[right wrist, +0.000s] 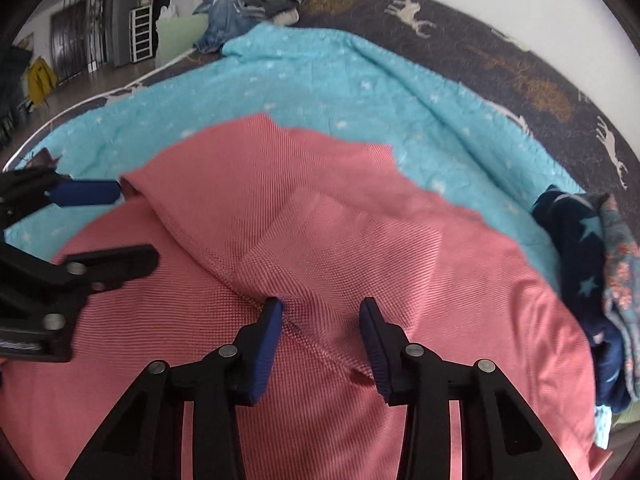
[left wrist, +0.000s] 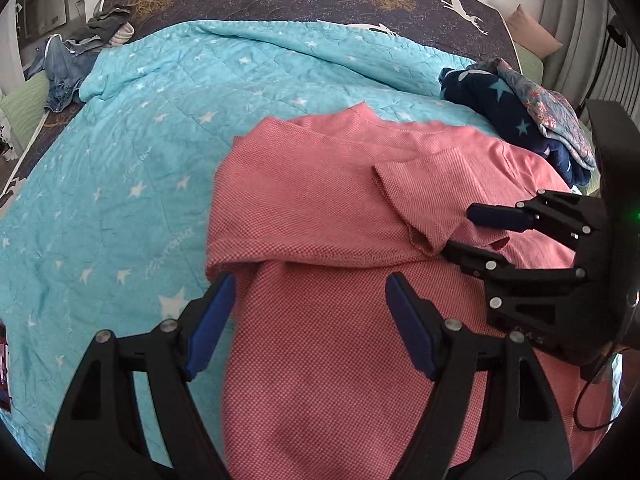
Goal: Fold small clothes
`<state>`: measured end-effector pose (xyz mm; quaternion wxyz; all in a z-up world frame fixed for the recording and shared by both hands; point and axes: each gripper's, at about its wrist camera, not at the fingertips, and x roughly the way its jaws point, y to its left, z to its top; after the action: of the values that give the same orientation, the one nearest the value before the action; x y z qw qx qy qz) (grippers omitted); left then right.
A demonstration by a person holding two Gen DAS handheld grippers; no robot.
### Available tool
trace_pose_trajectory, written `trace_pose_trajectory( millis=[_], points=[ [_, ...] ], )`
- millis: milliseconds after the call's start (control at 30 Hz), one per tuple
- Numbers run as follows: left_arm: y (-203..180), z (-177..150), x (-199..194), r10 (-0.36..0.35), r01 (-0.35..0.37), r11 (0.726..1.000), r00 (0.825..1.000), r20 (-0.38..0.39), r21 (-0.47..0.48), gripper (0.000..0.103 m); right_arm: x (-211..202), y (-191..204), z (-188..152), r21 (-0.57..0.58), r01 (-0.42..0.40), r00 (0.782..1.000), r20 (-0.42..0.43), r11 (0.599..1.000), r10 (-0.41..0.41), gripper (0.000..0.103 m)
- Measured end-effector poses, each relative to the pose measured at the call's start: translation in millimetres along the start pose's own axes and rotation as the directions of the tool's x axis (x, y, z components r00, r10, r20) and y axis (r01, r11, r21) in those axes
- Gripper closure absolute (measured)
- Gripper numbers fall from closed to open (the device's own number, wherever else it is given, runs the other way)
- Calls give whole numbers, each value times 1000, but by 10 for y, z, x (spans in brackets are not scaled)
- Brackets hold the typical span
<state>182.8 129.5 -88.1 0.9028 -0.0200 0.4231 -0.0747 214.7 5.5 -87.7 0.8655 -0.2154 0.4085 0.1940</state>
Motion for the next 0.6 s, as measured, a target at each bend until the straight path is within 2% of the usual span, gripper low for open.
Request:
trace_pose_trajectory(
  millis=[67, 100, 133, 233, 333, 433, 467, 533, 567, 600],
  points=[
    [2, 6, 12, -4, 4, 1000, 1000, -3, -1, 25, -4, -26, 2, 19, 0, 1000, 9, 1000, 0, 62],
    [0, 6, 20, -4, 4, 1000, 1000, -3, -1, 25, -32, -59, 0, 43, -6, 1000, 20, 999, 5, 71],
    [-6, 8, 29, -3, 3, 1000, 1000, -3, 1, 25, -96, -103, -9, 74, -7, 999, 31, 997, 5, 95],
    [-40, -3, 43, 6, -6, 1000, 1000, 2, 15, 25, -266, -456, -19, 237, -46, 995, 94, 970, 25, 96],
    [-58, -12, 48, 13, -13, 999, 1000, 0, 30, 25, -433, -908, -171, 426, -86, 991, 129, 900, 34, 96],
    [-69, -21, 60, 18, -18, 999, 1000, 1, 37, 25, -445, -1347, -502, 608, -124, 992, 99, 784, 80, 94],
    [-70, -25, 63, 18, -18, 999, 1000, 1, 38, 25, -397, -1499, -673, 675, -128, 992, 71, 727, 108, 93],
    [-79, -32, 69, 23, -23, 999, 1000, 0, 43, 25, -329, -1661, -882, 728, -87, 994, 17, 680, 108, 91],
    [-79, -36, 71, 28, -28, 999, 1000, -1, 46, 25, -302, -1722, -989, 740, -64, 995, -8, 669, 104, 91],
    [-78, -39, 75, 36, -36, 998, 999, -4, 48, 25, -299, -1755, -1068, 749, -76, 993, -2, 658, 117, 92]
  ],
)
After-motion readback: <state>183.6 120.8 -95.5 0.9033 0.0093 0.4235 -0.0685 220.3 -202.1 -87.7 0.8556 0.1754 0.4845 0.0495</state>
